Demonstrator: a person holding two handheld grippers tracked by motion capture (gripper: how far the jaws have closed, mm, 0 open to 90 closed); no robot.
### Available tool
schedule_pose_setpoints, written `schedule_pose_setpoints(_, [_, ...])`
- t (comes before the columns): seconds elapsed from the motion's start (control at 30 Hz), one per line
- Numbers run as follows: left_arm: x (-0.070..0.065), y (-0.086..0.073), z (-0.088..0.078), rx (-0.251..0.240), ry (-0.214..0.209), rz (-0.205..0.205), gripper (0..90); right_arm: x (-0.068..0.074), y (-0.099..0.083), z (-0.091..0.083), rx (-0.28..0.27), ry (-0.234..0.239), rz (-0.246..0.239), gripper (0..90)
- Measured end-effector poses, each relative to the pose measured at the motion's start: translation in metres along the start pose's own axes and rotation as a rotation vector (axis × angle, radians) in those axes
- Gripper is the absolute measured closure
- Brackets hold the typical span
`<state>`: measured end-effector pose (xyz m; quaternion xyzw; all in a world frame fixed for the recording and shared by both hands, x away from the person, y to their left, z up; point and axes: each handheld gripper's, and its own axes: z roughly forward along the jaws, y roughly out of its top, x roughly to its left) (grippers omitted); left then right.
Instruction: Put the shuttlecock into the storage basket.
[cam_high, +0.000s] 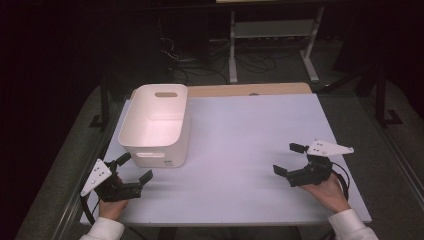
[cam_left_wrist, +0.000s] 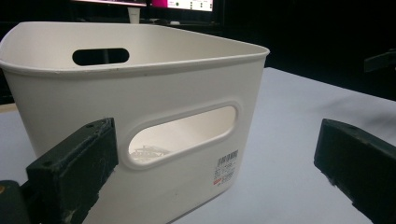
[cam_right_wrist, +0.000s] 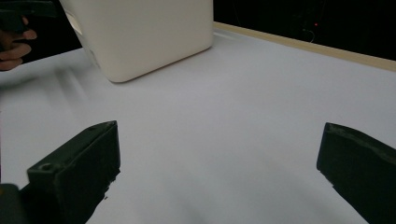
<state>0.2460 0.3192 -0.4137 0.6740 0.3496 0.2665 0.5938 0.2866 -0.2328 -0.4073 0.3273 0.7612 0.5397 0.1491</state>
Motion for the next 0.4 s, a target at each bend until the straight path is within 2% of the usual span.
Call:
schedule_pose_setpoints(0.13, [0.0002,0.0001,-0.0001,0.000,0.001,-0.001,0.0,-0.0003,-0.0037,-0.0026,-0.014,-0.019,0.004,0.0])
schedule_pose_setpoints(0.4, [-0.0001,0.0002,0.0002,0.000,-0.006,0.002,0.0,0.0019,-0.0104,-0.0046,0.003,-0.053,-0.024,0.0])
